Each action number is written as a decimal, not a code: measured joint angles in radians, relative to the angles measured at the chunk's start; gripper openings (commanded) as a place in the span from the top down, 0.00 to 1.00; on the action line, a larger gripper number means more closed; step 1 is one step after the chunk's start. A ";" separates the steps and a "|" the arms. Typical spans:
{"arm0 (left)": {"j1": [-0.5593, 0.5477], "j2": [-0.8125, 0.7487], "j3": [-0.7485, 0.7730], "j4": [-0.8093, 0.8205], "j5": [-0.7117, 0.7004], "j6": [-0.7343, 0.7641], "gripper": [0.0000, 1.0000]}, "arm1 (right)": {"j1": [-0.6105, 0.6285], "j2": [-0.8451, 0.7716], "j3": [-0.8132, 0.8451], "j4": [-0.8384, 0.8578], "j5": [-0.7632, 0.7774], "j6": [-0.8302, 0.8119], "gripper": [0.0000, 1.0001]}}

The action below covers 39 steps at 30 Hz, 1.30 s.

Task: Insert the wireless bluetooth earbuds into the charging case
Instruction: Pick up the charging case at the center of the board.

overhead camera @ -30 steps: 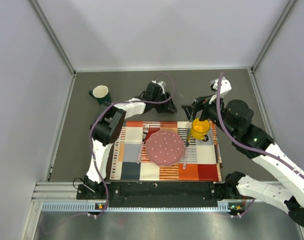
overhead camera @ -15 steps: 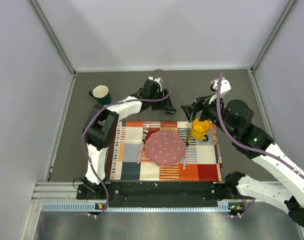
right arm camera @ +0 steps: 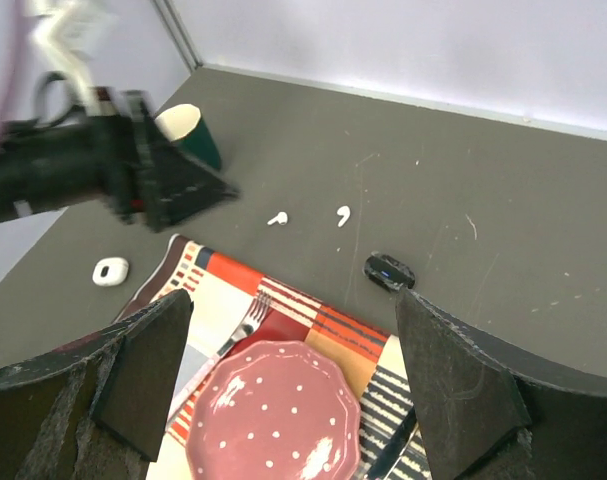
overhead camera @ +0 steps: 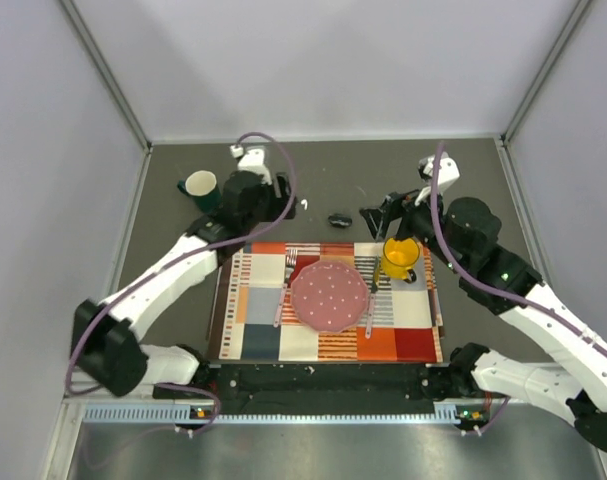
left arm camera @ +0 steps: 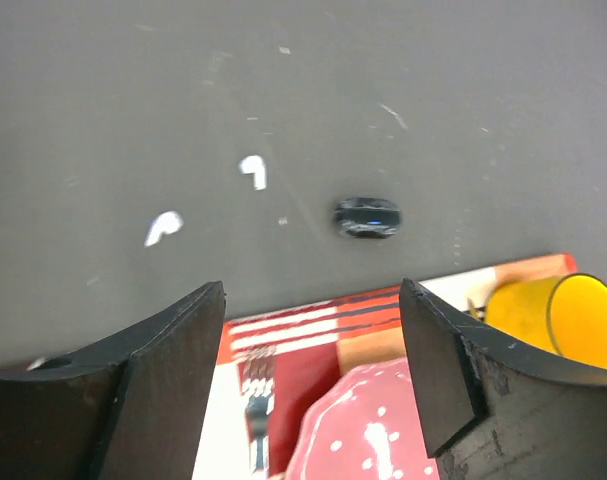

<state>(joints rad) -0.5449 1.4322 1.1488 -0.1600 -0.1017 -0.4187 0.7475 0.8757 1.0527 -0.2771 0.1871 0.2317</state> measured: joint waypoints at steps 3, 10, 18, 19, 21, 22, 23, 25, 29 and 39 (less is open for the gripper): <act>0.000 -0.194 -0.130 -0.018 -0.149 0.010 0.09 | 0.000 0.016 0.000 0.001 -0.005 0.012 0.17; 0.057 -0.423 -0.330 -0.224 -0.420 -0.126 0.01 | 0.000 0.035 0.000 0.003 -0.023 0.023 0.16; 0.147 -0.590 -0.498 -0.301 -0.351 0.008 0.01 | 0.000 0.042 0.000 0.006 -0.053 0.013 0.12; 0.160 -0.612 -0.498 -0.302 -0.330 0.066 0.02 | 0.000 0.044 0.000 0.006 -0.060 0.010 0.12; 0.183 -0.629 -0.485 -0.301 -0.307 0.191 0.02 | 0.000 0.048 0.000 0.006 -0.070 0.002 0.12; 0.197 -0.626 -0.473 -0.305 -0.296 0.250 0.02 | 0.000 0.050 0.000 0.006 -0.076 -0.005 0.12; 0.217 -0.616 -0.463 -0.306 -0.281 0.314 0.02 | 0.000 0.051 0.000 0.006 -0.080 -0.011 0.12; 0.269 -0.587 -0.446 -0.319 -0.232 0.415 0.03 | 0.000 0.056 0.000 0.006 -0.084 -0.023 0.12; 0.430 -0.483 -0.435 -0.364 -0.090 0.592 0.05 | 0.000 0.071 0.000 0.000 -0.093 -0.033 0.11; 0.653 -0.269 -0.347 -0.470 0.174 0.944 0.09 | 0.000 0.092 0.002 -0.004 -0.114 -0.048 0.11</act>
<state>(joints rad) 0.1078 1.1633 0.8021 -0.6296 0.0727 0.5255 0.7471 0.9680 1.0542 -0.2810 0.0734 0.1837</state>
